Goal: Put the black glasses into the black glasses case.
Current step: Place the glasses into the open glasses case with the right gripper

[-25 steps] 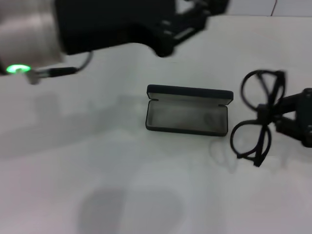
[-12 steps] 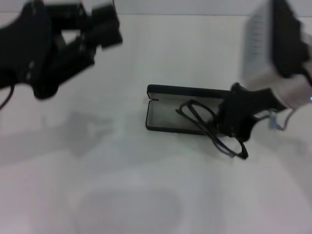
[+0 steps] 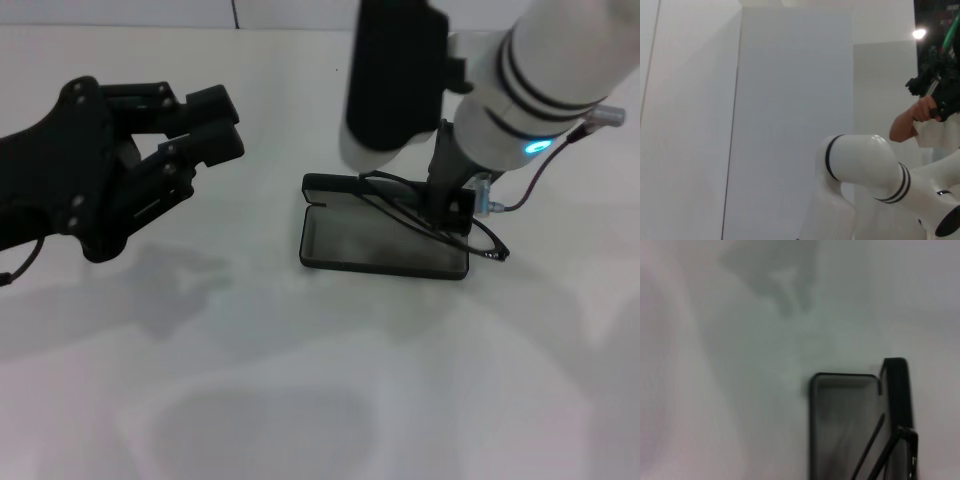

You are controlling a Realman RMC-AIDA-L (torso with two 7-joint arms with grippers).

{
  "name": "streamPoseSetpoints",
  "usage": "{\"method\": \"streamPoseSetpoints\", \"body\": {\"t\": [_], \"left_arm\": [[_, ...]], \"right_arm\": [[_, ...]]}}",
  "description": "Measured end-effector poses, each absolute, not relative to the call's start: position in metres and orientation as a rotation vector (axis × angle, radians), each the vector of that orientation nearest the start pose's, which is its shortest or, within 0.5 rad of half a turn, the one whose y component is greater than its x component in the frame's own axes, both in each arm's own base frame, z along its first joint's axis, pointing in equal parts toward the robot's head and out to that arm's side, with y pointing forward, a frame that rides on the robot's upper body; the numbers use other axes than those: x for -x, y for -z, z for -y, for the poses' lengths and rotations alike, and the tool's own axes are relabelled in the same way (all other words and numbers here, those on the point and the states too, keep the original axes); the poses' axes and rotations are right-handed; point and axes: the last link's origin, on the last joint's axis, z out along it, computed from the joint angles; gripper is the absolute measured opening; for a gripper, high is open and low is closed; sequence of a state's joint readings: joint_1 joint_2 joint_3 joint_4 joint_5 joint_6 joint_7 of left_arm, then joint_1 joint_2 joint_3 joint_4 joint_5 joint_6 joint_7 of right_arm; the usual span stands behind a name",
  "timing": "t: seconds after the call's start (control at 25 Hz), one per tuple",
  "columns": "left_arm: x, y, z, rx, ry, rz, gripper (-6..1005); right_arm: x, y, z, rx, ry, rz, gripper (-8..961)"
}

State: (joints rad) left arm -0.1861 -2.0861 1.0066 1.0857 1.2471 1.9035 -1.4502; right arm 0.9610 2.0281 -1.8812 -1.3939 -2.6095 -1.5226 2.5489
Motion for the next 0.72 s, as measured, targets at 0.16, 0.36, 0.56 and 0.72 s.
{"method": "streamPoseSetpoints", "body": {"t": [0.16,0.36,0.56,0.72], "left_arm": [[0.206,-0.075,-0.249,2.58,1.431,0.148,180],[0.208,-0.074,-0.249,2.568,1.436,0.15,180],[0.211,-0.075,-0.248,2.554,1.433,0.144,180],[0.212,-0.076,-0.246,2.549,1.431,0.152,180]], "right_arm": [[-0.047,0.071,-0.351,2.659,0.863,0.199,88],[-0.048,0.081,-0.348,2.644,0.897,0.307,88],[-0.054,0.095,-0.338,2.631,0.926,0.483,88],[-0.058,0.102,-0.338,2.604,0.934,0.544,88]]}}
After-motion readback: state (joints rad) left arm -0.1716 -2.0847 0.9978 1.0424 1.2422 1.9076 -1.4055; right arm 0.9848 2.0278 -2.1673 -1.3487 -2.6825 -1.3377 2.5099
